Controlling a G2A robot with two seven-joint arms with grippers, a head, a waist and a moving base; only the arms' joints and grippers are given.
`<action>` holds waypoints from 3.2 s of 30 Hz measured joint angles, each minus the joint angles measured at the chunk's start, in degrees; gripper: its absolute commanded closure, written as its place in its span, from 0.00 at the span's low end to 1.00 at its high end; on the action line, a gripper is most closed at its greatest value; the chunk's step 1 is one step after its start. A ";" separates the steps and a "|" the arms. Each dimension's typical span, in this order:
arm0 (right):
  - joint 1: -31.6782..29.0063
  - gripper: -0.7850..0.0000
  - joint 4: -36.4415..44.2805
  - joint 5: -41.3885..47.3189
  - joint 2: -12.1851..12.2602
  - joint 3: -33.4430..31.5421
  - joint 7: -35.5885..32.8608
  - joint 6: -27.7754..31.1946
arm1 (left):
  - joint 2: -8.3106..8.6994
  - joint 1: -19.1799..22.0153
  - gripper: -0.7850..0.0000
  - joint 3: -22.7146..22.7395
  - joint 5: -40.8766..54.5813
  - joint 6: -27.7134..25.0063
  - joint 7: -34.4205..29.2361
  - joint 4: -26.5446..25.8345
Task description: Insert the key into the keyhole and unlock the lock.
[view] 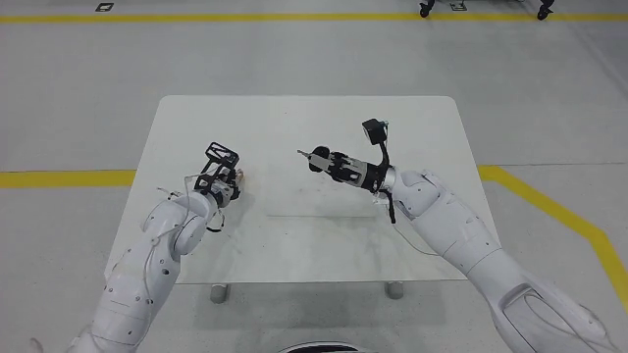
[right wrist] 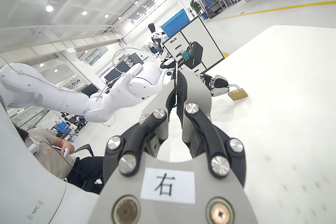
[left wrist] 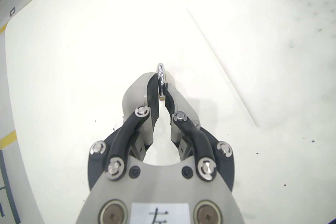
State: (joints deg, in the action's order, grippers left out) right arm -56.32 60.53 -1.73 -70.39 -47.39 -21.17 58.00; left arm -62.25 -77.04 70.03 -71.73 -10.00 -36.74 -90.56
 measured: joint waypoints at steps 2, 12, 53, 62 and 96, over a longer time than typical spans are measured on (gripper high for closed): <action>0.00 1.00 0.00 0.00 0.00 0.00 0.00 0.00 | -0.08 0.32 1.00 -0.06 0.13 -0.08 0.22 0.58; 0.00 1.00 0.00 0.00 0.00 0.00 0.00 0.00 | -0.30 -0.70 1.00 4.31 13.18 -4.84 8.07 1.00; -1.61 1.00 2.64 -0.29 -0.93 -2.36 8.23 -5.88 | -1.96 11.40 1.00 2.37 105.03 -20.40 -27.07 26.29; -1.54 1.00 2.37 -3.17 -1.77 -2.94 11.10 -8.55 | -4.16 17.50 1.00 -2.05 119.87 -16.32 -38.96 38.76; -0.75 1.00 5.67 -3.88 -2.93 -5.25 8.43 -11.21 | -8.46 23.08 1.00 -7.30 128.18 -4.62 -41.49 49.71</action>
State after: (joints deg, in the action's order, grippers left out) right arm -57.07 66.21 -5.61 -73.33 -52.65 -12.74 46.79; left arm -70.71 -53.96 62.74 56.44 -14.62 -78.23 -40.84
